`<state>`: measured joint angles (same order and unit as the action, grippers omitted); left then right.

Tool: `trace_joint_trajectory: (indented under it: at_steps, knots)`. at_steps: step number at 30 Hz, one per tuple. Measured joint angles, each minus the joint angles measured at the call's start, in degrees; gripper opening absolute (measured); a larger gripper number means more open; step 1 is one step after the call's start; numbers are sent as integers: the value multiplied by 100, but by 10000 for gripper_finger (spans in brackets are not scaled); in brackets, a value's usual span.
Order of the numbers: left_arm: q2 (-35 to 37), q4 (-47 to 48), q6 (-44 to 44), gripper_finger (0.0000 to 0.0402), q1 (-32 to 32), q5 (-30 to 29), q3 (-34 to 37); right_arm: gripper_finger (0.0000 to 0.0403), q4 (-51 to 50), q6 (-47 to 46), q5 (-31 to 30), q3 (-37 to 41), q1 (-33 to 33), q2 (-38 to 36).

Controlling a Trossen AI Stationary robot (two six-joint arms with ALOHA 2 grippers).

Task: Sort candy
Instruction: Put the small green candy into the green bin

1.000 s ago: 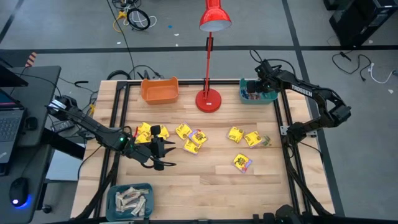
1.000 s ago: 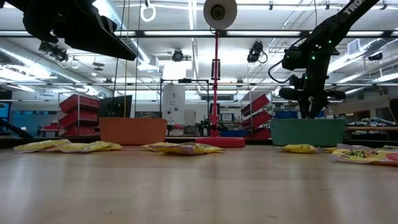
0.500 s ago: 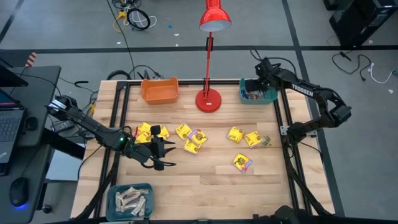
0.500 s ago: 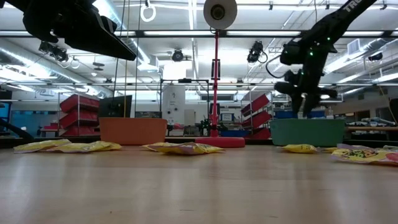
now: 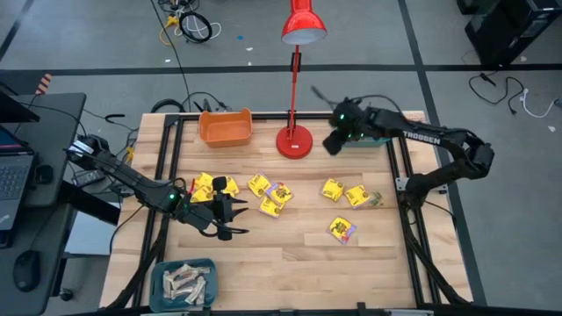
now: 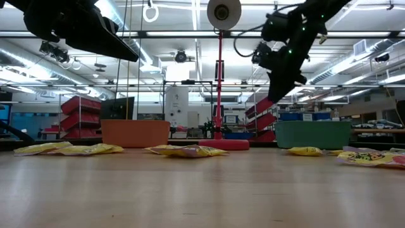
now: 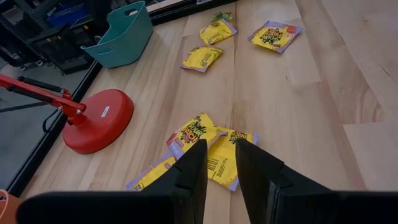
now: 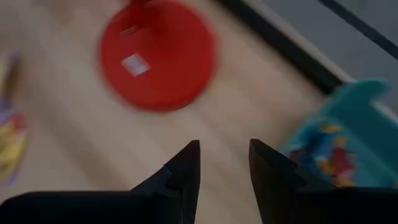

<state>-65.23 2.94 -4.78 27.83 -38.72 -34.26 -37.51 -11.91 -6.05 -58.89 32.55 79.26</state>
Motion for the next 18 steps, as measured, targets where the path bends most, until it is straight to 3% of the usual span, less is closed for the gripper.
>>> trace_joint_trajectory:
  at_steps: [9,18]
  knots:
    - [0,2,-2,88,2,0,0,121,-1085,-189,20,0,-1557,0]
    - [0,4,0,88,2,0,0,108,-3176,-3347,285,0,-2603,0]
